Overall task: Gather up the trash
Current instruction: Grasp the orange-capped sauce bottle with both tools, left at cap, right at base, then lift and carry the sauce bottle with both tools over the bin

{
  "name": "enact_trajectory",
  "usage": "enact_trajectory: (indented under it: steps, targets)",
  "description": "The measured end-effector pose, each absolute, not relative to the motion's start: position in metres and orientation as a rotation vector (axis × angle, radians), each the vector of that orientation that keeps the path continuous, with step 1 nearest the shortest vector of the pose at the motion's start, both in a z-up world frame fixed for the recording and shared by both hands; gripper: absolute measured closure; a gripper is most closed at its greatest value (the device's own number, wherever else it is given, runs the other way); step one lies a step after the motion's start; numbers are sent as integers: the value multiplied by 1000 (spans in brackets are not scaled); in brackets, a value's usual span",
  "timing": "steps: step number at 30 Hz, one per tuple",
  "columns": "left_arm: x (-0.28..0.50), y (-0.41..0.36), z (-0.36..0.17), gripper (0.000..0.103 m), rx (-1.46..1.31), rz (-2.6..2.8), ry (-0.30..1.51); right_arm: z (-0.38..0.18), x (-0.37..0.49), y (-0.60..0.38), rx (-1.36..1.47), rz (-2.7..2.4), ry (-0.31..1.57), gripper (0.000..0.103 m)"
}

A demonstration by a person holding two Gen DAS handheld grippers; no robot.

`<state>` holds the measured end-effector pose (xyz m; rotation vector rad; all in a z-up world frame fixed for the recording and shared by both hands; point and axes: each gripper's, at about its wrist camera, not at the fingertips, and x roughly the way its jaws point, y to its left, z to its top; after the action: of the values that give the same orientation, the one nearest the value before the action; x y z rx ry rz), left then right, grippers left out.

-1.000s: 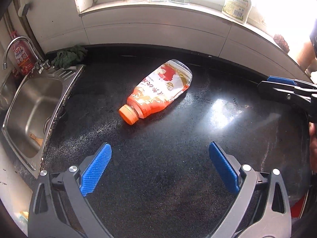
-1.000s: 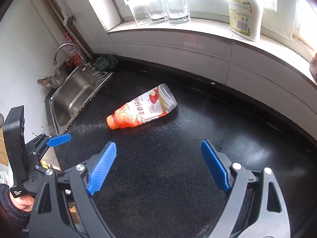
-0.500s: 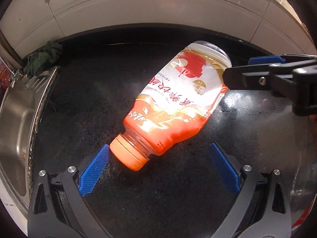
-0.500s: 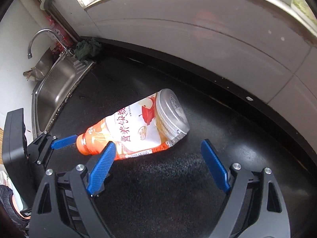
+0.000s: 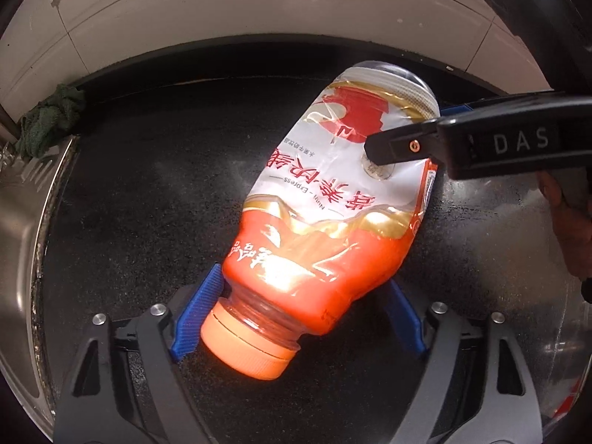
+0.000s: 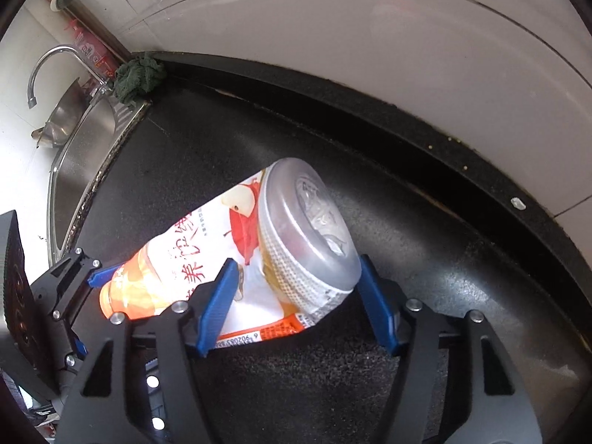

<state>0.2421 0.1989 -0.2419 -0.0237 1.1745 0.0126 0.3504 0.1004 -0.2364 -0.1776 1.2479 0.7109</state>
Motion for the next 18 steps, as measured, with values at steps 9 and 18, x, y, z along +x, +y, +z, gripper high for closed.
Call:
enact_trajectory:
  steps: [9, 18]
  targets:
    - [221, 191, -224, 44, -19, 23, 1167, -207, 338, 101, -213, 729, 1181, 44]
    - [158, 199, -170, 44, -10, 113, 1077, -151, 284, 124, -264, 818, 1074, 44]
